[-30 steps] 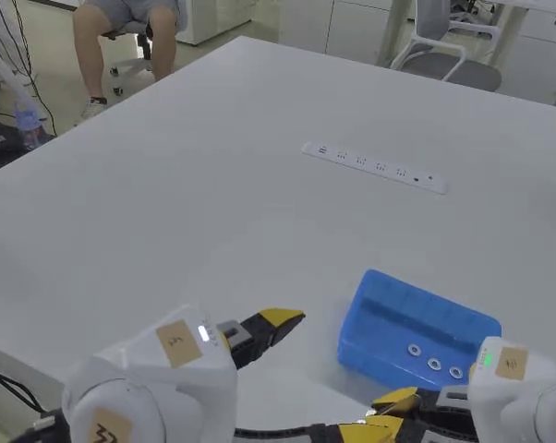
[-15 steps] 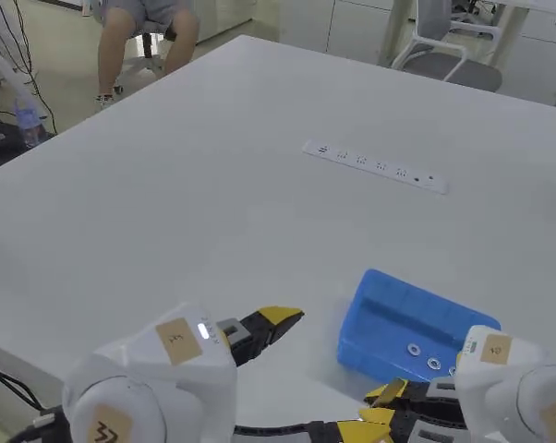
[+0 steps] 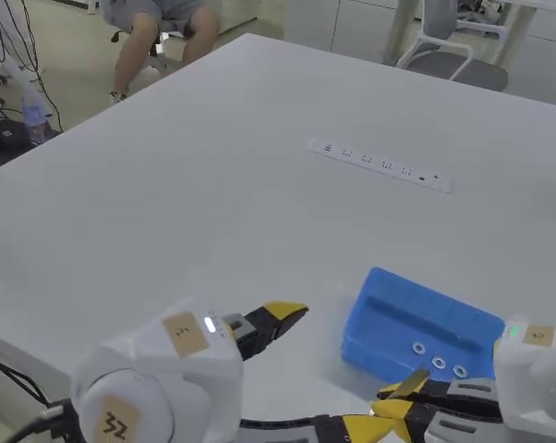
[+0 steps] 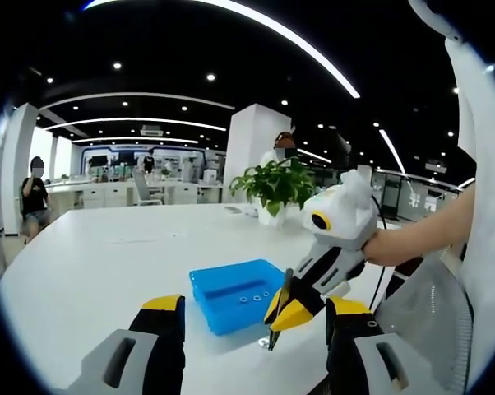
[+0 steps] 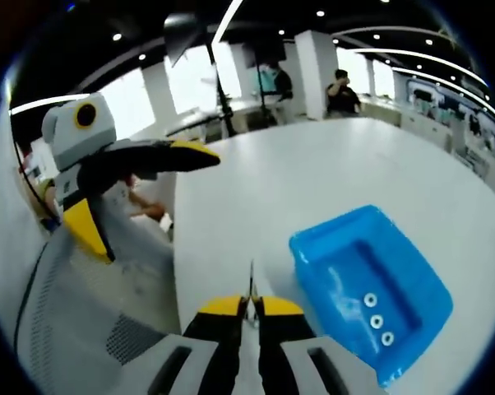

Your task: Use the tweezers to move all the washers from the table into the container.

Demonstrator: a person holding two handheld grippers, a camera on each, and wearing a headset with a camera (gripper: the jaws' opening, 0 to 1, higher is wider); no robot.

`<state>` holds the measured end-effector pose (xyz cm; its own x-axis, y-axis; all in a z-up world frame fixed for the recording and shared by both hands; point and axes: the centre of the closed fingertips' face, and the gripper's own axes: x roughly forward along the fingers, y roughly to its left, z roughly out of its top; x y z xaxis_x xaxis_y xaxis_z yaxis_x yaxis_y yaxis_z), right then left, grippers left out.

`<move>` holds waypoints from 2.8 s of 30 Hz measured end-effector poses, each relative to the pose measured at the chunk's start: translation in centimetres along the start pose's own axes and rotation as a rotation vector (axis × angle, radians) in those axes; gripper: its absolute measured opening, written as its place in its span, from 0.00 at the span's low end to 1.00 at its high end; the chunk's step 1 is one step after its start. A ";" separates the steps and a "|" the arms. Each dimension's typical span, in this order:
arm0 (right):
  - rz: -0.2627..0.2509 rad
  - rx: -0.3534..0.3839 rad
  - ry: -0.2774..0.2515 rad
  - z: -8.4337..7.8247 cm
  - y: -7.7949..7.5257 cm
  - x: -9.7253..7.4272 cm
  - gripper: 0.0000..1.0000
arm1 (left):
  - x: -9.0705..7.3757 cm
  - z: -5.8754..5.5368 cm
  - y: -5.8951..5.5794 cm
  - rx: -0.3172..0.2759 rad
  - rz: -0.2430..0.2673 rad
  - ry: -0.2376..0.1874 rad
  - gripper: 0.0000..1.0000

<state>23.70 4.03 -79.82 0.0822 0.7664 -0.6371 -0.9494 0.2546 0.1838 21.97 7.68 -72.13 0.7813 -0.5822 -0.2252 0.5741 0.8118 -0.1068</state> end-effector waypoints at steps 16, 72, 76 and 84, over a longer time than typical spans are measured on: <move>-0.083 0.004 -0.100 5.4 -4.1 -3.5 0.03 | 0.1 -0.1 -0.1 0.003 -0.005 0.009 0.69; -0.202 0.038 0.006 2.0 -10.3 0.5 0.04 | 0.0 -0.3 0.0 0.005 0.003 0.017 0.69; -0.207 0.022 -0.025 2.8 -9.7 -0.6 0.04 | 0.0 -0.4 -0.1 0.006 0.001 0.019 0.69; -0.205 -0.008 -0.073 4.4 -7.9 -2.4 0.04 | 0.0 -0.3 -0.1 0.005 -0.002 0.017 0.69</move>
<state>32.30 2.76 -76.48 0.2950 0.7402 -0.6043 -0.9130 0.4048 0.0501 21.84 7.58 -72.44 0.7757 -0.5832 -0.2410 0.5772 0.8101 -0.1026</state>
